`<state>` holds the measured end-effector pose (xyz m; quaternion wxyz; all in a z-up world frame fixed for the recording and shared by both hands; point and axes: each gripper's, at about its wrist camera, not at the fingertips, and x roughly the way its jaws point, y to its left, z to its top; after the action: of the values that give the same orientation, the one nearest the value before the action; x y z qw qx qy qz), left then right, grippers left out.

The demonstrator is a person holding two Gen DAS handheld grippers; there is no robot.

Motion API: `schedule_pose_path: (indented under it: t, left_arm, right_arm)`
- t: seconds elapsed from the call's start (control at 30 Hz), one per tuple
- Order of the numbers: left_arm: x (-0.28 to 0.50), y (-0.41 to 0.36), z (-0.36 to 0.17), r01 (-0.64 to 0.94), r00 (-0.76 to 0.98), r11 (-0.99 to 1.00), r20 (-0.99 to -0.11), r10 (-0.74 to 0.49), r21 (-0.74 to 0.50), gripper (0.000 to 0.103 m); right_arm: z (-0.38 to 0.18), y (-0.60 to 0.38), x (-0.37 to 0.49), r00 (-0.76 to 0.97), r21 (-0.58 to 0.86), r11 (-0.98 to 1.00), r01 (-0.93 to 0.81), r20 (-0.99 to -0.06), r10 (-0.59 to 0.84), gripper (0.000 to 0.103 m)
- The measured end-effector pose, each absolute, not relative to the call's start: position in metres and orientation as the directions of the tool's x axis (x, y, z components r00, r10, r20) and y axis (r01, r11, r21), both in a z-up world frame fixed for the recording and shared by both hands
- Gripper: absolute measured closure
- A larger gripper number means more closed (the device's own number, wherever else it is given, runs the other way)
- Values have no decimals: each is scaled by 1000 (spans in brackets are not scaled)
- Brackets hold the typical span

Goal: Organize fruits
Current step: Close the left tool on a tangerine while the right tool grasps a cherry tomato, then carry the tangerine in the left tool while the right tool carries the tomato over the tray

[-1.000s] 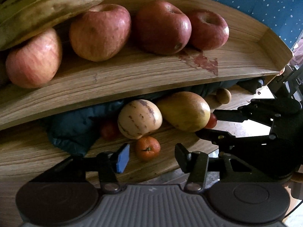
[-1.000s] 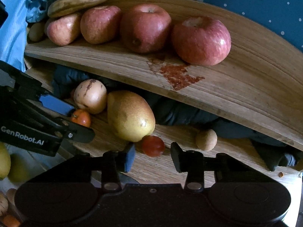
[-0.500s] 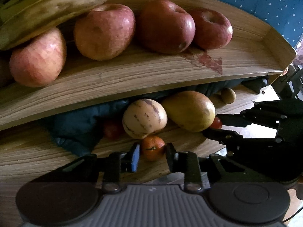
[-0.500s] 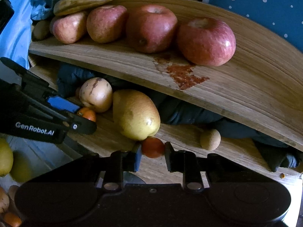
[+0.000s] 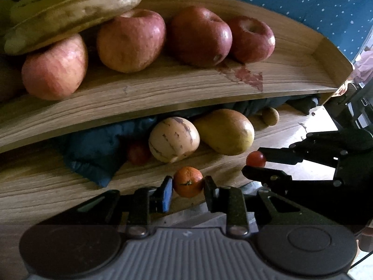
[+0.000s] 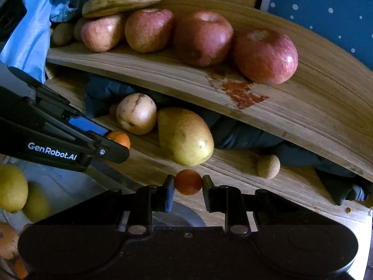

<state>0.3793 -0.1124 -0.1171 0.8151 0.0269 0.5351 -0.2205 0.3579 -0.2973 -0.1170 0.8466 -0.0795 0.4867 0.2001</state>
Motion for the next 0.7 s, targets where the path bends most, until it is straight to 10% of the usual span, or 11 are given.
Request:
schedule_pose_path:
  t: [0.7]
  left_arm:
    - [352,-84,-91,434,351,879,-861,-367,-197,72]
  right_arm:
    - [-77,-271,315,483,60,919,-390,-836,259,76]
